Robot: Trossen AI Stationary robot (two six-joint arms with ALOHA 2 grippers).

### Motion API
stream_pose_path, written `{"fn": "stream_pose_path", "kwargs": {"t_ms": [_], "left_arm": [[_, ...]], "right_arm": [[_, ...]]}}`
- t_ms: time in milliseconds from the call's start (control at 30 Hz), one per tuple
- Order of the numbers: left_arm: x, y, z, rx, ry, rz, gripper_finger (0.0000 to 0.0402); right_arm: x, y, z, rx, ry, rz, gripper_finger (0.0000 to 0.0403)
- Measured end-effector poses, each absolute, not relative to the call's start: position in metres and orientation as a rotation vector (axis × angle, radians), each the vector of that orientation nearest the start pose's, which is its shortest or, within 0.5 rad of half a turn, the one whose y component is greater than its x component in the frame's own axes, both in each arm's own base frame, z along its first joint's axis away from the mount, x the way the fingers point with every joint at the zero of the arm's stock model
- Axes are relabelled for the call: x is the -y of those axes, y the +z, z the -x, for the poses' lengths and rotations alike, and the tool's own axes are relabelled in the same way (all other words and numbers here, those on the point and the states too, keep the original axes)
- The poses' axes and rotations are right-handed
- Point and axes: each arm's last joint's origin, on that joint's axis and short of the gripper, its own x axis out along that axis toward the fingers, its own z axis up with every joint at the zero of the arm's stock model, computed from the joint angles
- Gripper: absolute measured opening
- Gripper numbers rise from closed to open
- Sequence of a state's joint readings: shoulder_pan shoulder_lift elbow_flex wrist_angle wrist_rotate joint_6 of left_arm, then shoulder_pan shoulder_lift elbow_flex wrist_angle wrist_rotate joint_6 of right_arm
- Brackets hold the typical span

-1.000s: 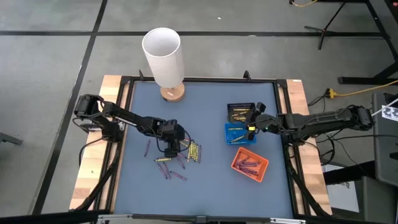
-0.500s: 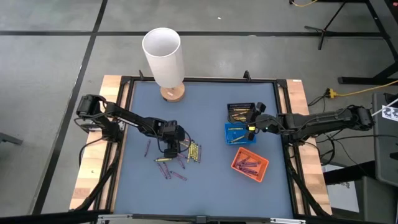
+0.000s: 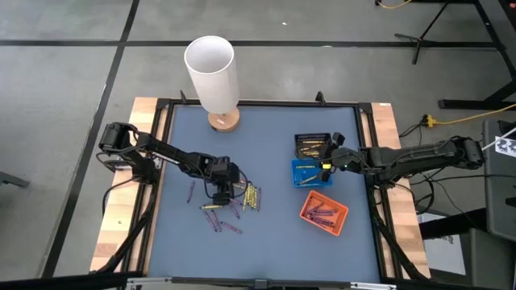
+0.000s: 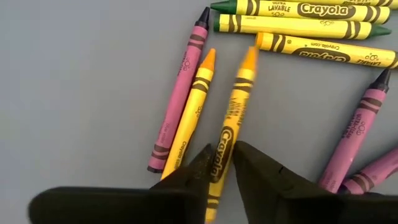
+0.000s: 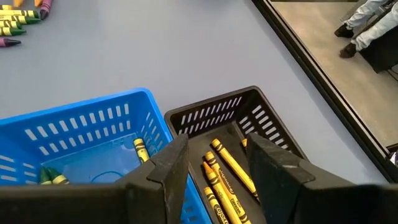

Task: Sort crayons
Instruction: Put the yellow crayon into the black bin

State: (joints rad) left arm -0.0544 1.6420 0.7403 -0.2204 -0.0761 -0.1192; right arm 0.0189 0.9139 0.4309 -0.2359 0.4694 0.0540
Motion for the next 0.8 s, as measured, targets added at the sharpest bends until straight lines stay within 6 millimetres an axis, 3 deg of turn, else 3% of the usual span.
{"fn": "stream_pose_path", "kwargs": {"t_ms": [400,667,800], "left_arm": [[0.013,0.130,-0.286,-1.099,0.097,0.036,0.0013],[0.014,0.152,-0.306,-0.999,0.103,0.041,0.0012],[0.013,0.165,-0.320,-0.867,0.131,0.037,0.0012]], "right_arm": [[0.010,0.190,-0.174,-0.691,-0.449,0.124,0.0162],[0.010,0.190,-0.174,-0.690,-0.449,0.124,0.0162],[0.010,0.190,-0.174,-0.689,-0.449,0.124,0.0162]]}}
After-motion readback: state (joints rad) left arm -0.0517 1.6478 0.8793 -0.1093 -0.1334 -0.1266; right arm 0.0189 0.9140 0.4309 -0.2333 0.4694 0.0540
